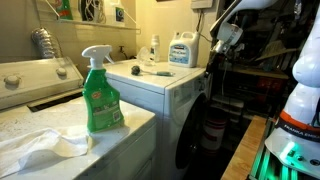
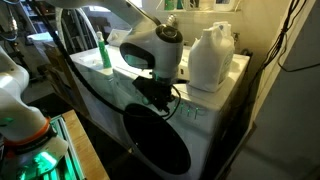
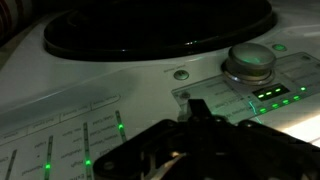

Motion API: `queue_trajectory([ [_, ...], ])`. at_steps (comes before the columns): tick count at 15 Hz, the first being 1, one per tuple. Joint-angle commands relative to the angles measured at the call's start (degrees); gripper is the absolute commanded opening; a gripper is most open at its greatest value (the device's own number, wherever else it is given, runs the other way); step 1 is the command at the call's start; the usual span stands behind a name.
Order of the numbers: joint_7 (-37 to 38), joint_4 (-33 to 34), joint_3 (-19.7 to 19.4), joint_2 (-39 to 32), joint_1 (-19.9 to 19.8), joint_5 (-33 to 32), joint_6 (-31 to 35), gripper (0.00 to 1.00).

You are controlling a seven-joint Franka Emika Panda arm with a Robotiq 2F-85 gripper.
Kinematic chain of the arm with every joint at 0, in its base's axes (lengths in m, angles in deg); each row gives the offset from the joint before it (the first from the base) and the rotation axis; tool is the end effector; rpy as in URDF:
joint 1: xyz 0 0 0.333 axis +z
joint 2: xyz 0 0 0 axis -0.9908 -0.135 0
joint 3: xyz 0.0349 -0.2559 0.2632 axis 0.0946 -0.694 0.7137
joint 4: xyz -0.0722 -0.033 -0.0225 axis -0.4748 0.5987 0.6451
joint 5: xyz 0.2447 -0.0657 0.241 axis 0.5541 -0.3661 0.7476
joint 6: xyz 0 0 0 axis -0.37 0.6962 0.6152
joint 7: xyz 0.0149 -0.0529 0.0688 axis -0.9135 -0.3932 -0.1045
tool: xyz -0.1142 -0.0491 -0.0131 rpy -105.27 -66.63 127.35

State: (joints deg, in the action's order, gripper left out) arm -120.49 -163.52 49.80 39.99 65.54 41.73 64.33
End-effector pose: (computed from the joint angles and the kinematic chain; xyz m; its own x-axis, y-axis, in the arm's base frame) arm 0.4177 -0.2505 0.3830 0.9737 0.0134 0.2274 0.0930 -0.9346 -0.3432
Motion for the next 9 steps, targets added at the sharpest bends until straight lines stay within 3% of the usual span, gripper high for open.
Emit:
queue_trajectory([
  [1, -1.6, 0.6, 1.4, -0.9, -0.6, 4.1, -0.5, 0.00],
  [9, -2.9, -0.1, 1.7, -0.3, -0.7, 7.2, -0.1, 0.00],
])
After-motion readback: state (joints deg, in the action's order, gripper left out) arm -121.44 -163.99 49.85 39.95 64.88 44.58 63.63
